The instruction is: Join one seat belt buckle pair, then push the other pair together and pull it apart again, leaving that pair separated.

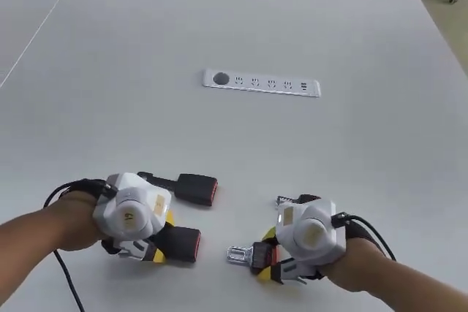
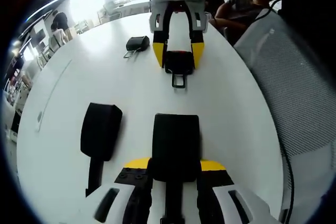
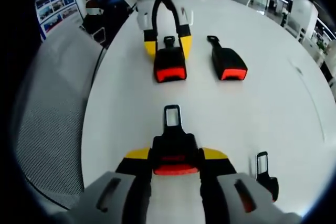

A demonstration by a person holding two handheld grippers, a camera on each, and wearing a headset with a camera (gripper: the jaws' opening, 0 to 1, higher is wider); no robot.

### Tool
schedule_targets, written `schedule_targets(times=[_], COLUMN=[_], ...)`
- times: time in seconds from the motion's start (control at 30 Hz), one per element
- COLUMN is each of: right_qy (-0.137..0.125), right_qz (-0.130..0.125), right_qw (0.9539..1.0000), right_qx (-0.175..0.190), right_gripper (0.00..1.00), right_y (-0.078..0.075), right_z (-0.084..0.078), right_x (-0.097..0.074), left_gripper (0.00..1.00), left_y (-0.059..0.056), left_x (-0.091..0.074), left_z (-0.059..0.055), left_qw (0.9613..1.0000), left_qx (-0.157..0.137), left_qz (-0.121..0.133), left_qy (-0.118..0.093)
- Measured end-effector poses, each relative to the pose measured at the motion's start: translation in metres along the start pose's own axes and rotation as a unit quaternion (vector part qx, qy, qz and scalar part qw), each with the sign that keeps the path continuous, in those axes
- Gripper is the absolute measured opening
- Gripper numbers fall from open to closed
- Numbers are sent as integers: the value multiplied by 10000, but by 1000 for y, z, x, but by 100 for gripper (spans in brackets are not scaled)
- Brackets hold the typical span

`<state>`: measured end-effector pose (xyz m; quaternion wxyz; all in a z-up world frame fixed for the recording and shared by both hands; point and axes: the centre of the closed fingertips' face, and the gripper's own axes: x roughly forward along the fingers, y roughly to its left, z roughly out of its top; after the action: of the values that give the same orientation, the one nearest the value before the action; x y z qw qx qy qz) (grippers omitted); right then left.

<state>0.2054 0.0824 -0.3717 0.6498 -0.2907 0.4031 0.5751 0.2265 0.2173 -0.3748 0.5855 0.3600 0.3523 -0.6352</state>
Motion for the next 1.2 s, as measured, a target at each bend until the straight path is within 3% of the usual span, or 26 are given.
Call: schedule_targets(times=[0.3, 0.63, 0.87, 1.2], right_qy=[-148, -461, -651, -720], right_qz=[25, 19, 89, 108], right_qw=[9999, 9988, 9978, 9972], right_qx=[-50, 154, 125, 164], right_gripper=[35, 35, 35, 34], right_y=[2, 2, 2, 2], right_z=[20, 43, 53, 57], right_x=[13, 25, 30, 33], left_gripper=[33, 33, 33, 33], left_y=[-1, -1, -2, -4], left_x=[-1, -1, 0, -2], left_z=[1, 0, 1, 2], left_qw=[10000, 10000, 9999, 9997], left_qx=[-28, -5, -16, 66], left_qz=[12, 23, 32, -11], left_qy=[40, 93, 119, 223])
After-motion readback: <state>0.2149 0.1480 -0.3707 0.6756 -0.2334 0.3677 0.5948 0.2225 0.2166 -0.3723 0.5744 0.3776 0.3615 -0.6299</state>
